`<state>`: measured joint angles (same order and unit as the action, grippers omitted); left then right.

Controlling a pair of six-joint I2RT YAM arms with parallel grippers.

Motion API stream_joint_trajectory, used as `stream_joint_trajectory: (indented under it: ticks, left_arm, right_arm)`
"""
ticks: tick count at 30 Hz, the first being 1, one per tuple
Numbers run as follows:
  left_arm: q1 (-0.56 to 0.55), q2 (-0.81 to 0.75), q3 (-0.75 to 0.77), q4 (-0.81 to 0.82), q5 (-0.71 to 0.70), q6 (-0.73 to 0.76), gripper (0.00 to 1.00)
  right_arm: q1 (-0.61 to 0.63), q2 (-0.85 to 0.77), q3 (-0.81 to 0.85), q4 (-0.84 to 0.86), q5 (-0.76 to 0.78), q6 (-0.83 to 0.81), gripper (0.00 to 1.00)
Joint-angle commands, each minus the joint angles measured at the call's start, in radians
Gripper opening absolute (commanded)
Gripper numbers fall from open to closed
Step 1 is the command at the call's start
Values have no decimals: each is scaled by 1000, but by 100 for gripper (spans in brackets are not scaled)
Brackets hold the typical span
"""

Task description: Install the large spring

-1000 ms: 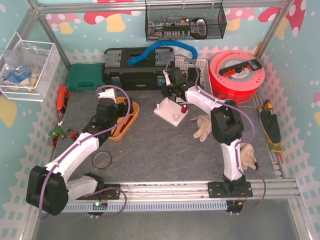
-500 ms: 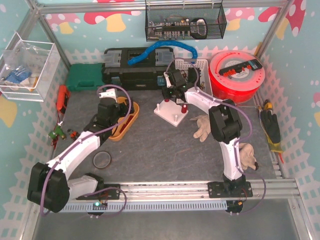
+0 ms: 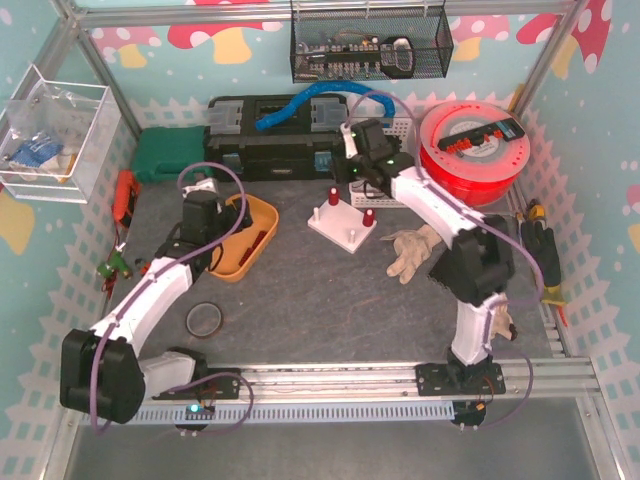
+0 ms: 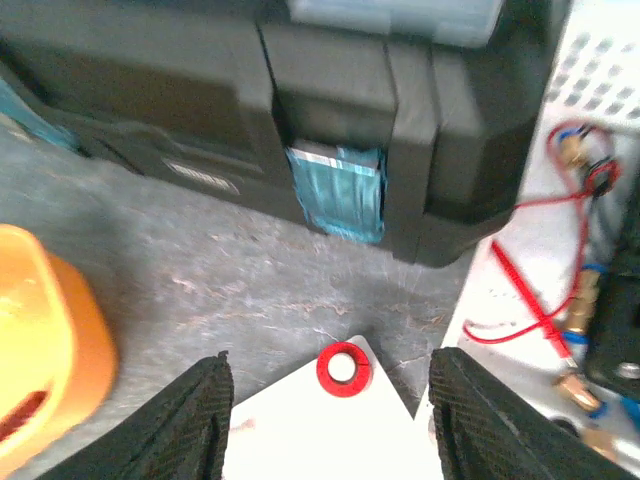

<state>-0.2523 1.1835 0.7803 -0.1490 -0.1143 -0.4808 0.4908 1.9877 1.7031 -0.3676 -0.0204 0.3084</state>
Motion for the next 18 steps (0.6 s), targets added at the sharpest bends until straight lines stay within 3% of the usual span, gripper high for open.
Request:
stream_joint_trajectory:
  ticks: [1,12,18]
  left_arm:
    - [53,28,56,-134,71,83,87]
    - [143,182,177,-327,292,349,47]
    - [168,281,241,-412,337,396,41]
  right_arm:
    - [-3,-218,-70,-47,-26,26,57]
    - [-3,-434,-196,-114,-51,18,70]
    - [-4,-474,-222,-119,-47,21,71]
